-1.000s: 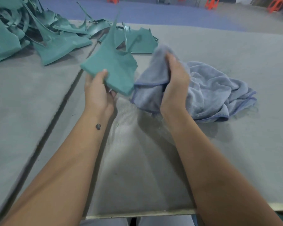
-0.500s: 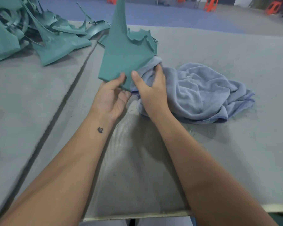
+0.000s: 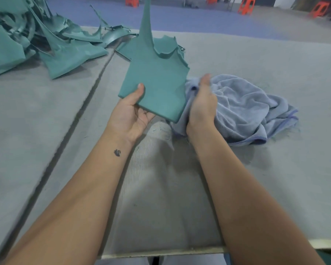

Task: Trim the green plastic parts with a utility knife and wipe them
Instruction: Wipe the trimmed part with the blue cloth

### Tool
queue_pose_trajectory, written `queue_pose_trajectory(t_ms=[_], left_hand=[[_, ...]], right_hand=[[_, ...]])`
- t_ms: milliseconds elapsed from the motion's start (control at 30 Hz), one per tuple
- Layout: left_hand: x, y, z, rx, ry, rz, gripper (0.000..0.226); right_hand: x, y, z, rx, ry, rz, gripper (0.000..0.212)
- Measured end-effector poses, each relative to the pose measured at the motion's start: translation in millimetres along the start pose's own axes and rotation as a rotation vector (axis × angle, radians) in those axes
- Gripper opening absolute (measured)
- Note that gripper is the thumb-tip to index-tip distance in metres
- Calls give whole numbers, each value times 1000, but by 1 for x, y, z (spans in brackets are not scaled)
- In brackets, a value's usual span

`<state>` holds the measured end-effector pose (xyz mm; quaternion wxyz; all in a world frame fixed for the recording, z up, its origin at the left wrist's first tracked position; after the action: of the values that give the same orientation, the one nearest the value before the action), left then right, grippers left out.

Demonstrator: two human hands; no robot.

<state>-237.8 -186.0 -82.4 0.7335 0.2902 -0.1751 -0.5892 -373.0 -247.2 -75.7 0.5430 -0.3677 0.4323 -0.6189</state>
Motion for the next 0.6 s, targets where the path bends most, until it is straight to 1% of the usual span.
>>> queue_pose_trajectory(t_ms=[67,100,133,233,300,333,367,400,433,467,500,533,567,600], left_hand=[[2,5,-6,21,46,32,19],[3,8,-9,41,72,49,20],[4,9,-12,64,94,64,21],[5,8,-13,151,107,72,27],[4,4,-11,203,89,64,30],[4,2,-10,220,77,59,31],[4,1,-10,233,62,53,31],[4,0,-10,245,47,45,31],[4,-1,-10,258,30,37,30],[4,0,-10,274,15,30,29],[4,0,-11,296,0,26,27],[4,0,-11,319,-13,24,26],[4,0,-12,339,-24,23,25],[4,0,-12,355,-30,22,23]], right_hand=[[5,-1,-8,234,39,53,50],[7,-3,-11,295,30,45,53],[5,-5,-10,332,-29,32,55],[-7,-11,1,163,-223,18,48],[-15,-7,9,-79,-344,-98,30],[-17,-5,12,-230,-342,-199,23],[-19,-3,13,-350,-305,-332,22],[-19,-1,12,-406,-269,-434,27],[-18,-1,9,-399,-224,-452,39],[-17,-1,7,-347,-198,-404,50],[-14,0,4,-329,-187,-348,57],[-11,1,3,-336,-182,-299,56],[-9,1,2,-377,-190,-288,49],[-7,1,2,-414,-198,-292,37]])
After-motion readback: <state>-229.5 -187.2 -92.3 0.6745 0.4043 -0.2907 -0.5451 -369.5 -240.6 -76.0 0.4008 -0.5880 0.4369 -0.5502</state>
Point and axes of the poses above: each hand's wrist, its own x-axis towards the middle knuckle, its own z-axis out of the palm, y = z × x, the point moved 3 cm from there along x, towards the middle knuckle, and after that the axes turned 1 degree about y, right-handed, at the moved point
